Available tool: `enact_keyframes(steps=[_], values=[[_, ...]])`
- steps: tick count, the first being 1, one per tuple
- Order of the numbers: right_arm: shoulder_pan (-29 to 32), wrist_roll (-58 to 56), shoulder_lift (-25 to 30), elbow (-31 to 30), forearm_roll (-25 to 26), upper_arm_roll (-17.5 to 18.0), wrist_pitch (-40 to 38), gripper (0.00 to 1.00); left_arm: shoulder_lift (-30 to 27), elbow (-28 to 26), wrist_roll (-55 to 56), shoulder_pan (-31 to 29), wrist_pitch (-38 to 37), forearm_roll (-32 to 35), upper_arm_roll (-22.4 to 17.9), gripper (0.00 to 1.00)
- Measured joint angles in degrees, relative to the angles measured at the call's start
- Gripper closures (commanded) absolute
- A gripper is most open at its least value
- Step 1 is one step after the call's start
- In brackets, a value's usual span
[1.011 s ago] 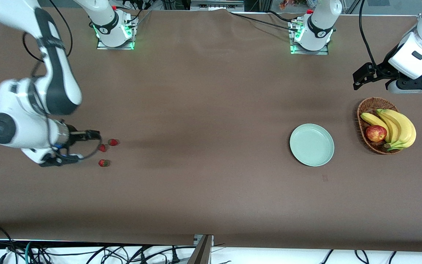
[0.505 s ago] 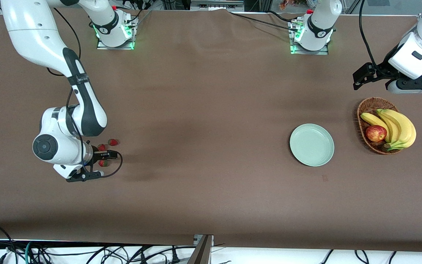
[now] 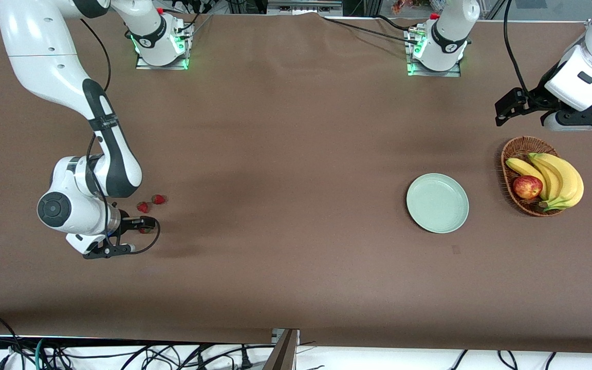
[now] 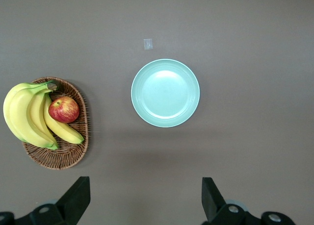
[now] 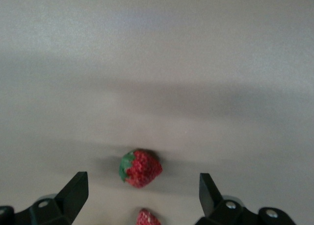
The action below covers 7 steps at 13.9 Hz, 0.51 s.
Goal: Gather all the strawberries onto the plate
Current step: 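Reach the right gripper down over the cluster of strawberries, then grasp one strawberry with the right gripper and lift it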
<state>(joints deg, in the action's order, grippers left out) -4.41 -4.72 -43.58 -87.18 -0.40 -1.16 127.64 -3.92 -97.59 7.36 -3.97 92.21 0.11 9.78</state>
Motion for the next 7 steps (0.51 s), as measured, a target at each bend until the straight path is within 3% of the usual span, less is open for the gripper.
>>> enact_keyframes(steps=[4,5,7], values=[[0.0,0.0,-1.4,0.0,0.0,0.0,1.6,0.01,0.0,0.0,0.0,0.0,0.0,0.0,0.0,0.0],[0.0,0.0,-1.5,0.0,0.0,0.0,1.7,0.11,0.0,0.0,0.0,0.0,0.0,0.0,0.0,0.0],[0.0,0.0,-1.6,0.0,0.0,0.0,1.8,0.51,0.0,0.0,0.0,0.0,0.0,0.0,0.0,0.0]])
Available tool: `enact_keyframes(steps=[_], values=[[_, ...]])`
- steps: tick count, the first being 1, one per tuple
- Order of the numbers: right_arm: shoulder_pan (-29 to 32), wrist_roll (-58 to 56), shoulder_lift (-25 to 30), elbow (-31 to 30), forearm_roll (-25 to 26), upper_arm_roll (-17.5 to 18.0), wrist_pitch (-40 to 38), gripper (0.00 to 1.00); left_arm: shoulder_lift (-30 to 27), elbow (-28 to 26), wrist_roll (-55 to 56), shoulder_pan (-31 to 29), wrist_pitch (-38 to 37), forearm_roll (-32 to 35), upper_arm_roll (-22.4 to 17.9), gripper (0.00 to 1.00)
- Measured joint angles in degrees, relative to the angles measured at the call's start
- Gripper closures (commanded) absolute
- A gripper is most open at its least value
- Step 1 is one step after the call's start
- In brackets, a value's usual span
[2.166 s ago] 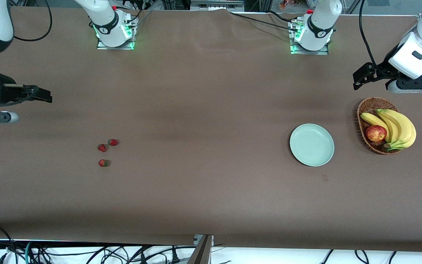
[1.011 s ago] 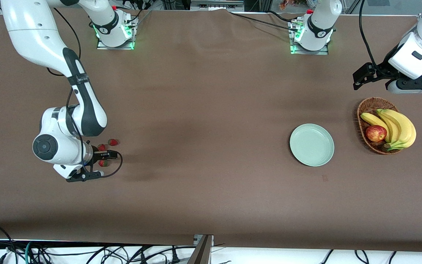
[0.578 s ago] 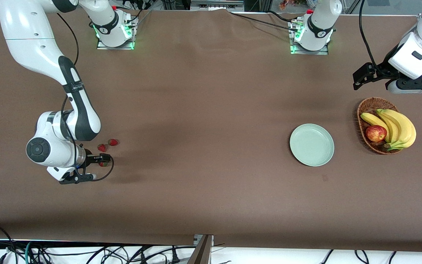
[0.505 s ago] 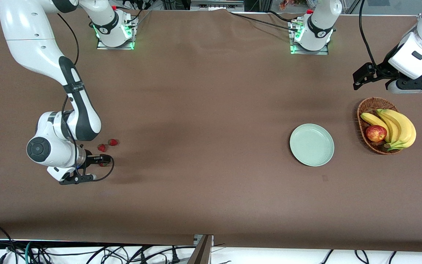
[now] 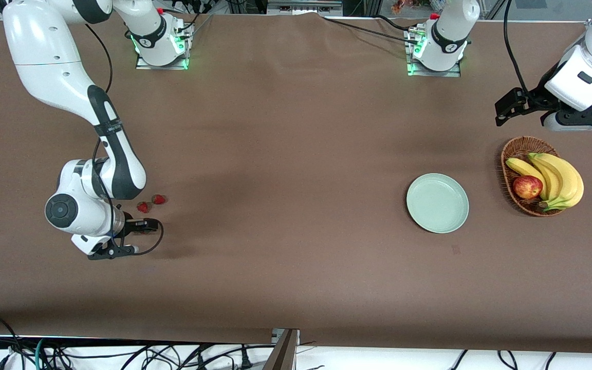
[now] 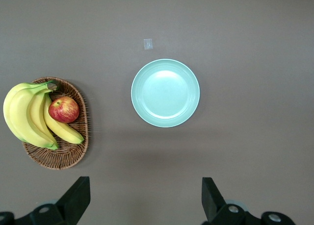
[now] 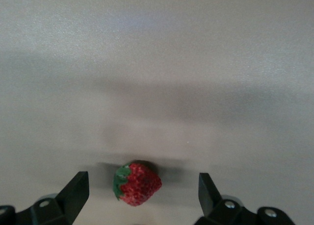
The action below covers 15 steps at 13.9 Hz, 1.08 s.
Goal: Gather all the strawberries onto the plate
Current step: 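Grasp one strawberry with the right gripper and lift it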
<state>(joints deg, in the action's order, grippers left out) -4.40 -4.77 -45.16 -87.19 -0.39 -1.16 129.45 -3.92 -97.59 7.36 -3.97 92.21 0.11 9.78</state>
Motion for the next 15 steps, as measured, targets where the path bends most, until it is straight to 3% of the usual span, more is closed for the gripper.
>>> enact_keyframes(steps=[2,3,4,11,15], values=[[0.0,0.0,0.0,0.0,0.0,0.0,0.1,0.83,0.0,0.0,0.0,0.0,0.0,0.0,0.0,0.0],[0.0,0.0,0.0,0.0,0.0,0.0,0.1,0.94,0.0,0.0,0.0,0.0,0.0,0.0,0.0,0.0],[0.0,0.0,0.0,0.0,0.0,0.0,0.1,0.99,0.0,0.0,0.0,0.0,0.0,0.0,0.0,0.0],[-1.3,0.6,1.0,2.6,-0.1,1.4,-1.5,1.0,0.0,0.0,0.0,0.0,0.0,0.0,0.0,0.0],[-8.7,14.3,2.7,6.7,-0.3,2.4,-6.9,1.0,0.0,0.0,0.0,0.0,0.0,0.0,0.0,0.0]])
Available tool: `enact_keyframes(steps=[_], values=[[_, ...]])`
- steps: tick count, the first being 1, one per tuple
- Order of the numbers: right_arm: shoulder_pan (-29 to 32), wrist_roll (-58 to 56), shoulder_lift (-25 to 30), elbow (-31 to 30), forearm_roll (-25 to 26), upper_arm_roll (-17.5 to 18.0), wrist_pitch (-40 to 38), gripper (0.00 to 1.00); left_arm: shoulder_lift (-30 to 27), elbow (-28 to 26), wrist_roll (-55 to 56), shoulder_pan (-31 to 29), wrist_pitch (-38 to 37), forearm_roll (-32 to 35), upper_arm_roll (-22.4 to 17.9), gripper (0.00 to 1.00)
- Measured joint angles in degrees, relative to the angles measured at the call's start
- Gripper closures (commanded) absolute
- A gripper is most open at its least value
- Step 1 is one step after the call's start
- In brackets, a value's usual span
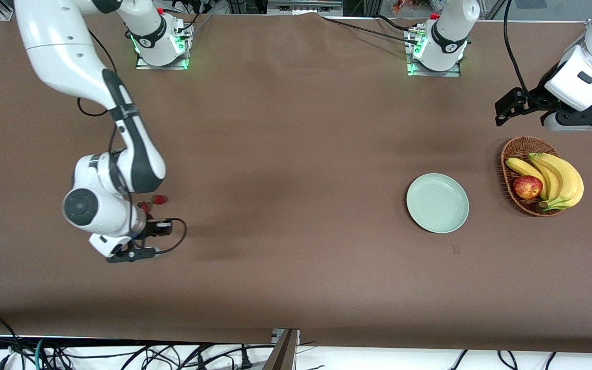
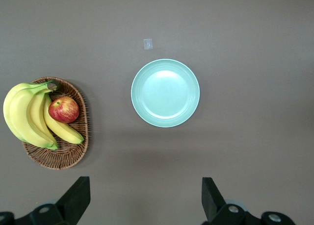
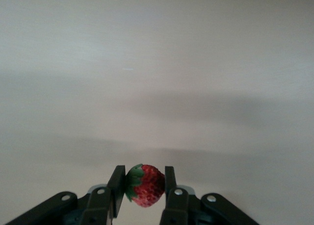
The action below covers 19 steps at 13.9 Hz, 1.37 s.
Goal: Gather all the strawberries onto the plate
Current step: 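Grasp one strawberry with the right gripper and lift it, then set the strawberry down mid-table with the right gripper and open it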
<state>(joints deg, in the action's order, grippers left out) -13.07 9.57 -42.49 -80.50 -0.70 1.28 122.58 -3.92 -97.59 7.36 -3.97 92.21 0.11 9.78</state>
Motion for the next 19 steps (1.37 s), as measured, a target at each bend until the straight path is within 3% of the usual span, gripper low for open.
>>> enact_keyframes(steps=[4,7,14,19], values=[[-9.1,22.6,0.1,1.5,0.0,2.5,0.3,1.0,0.0,0.0,0.0,0.0,0.0,0.0,0.0,0.0],[-15.7,34.1,-0.9,1.4,0.0,2.9,4.8,1.0,0.0,0.0,0.0,0.0,0.0,0.0,0.0,0.0],[-27.7,46.9,-6.6,1.4,0.0,4.0,22.2,1.0,0.0,0.0,0.0,0.0,0.0,0.0,0.0,0.0],[-33.8,51.2,-7.9,1.4,0.0,4.3,25.0,0.96,0.0,0.0,0.0,0.0,0.0,0.0,0.0,0.0]])
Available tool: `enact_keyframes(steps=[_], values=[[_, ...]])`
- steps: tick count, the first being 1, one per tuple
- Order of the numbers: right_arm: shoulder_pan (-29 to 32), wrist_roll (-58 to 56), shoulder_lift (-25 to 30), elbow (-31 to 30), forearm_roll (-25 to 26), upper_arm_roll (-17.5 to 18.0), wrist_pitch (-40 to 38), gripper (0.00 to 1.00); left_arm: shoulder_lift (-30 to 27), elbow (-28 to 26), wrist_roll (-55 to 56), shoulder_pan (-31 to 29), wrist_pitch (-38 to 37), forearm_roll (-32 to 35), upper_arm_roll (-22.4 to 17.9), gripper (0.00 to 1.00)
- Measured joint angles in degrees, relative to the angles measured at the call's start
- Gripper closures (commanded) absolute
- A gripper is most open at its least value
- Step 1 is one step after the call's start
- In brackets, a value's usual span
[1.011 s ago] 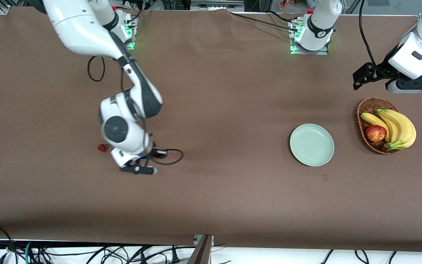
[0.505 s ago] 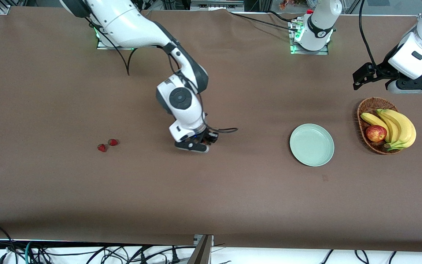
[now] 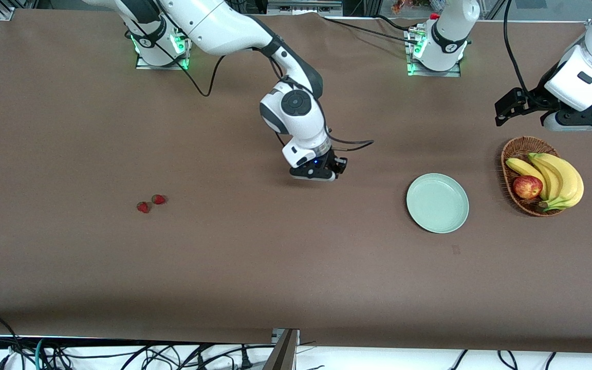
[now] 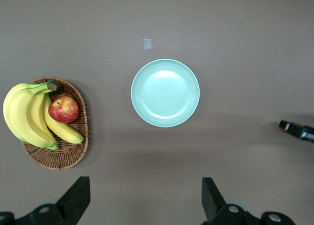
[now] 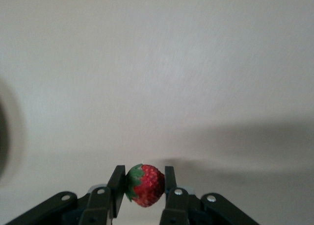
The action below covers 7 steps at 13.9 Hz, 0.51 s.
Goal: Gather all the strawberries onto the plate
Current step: 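Set the strawberry down mid-table with the right gripper and open it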
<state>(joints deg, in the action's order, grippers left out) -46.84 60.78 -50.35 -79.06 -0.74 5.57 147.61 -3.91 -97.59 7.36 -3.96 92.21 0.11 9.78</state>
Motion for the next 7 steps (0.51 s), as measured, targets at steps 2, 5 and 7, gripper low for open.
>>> enact_keyframes(steps=[2,5,7], values=[[-1.5,0.1,-1.1,0.0,0.0,0.0,0.1,0.62,0.0,0.0,0.0,0.0,0.0,0.0,0.0,0.0],[-1.9,0.0,-1.8,0.0,0.0,-0.2,0.3,0.0,0.0,0.0,0.0,0.0,0.0,0.0,0.0,0.0],[-1.6,0.0,-1.8,0.4,0.0,-0.7,0.3,0.0,0.0,0.0,0.0,0.0,0.0,0.0,0.0,0.0]])
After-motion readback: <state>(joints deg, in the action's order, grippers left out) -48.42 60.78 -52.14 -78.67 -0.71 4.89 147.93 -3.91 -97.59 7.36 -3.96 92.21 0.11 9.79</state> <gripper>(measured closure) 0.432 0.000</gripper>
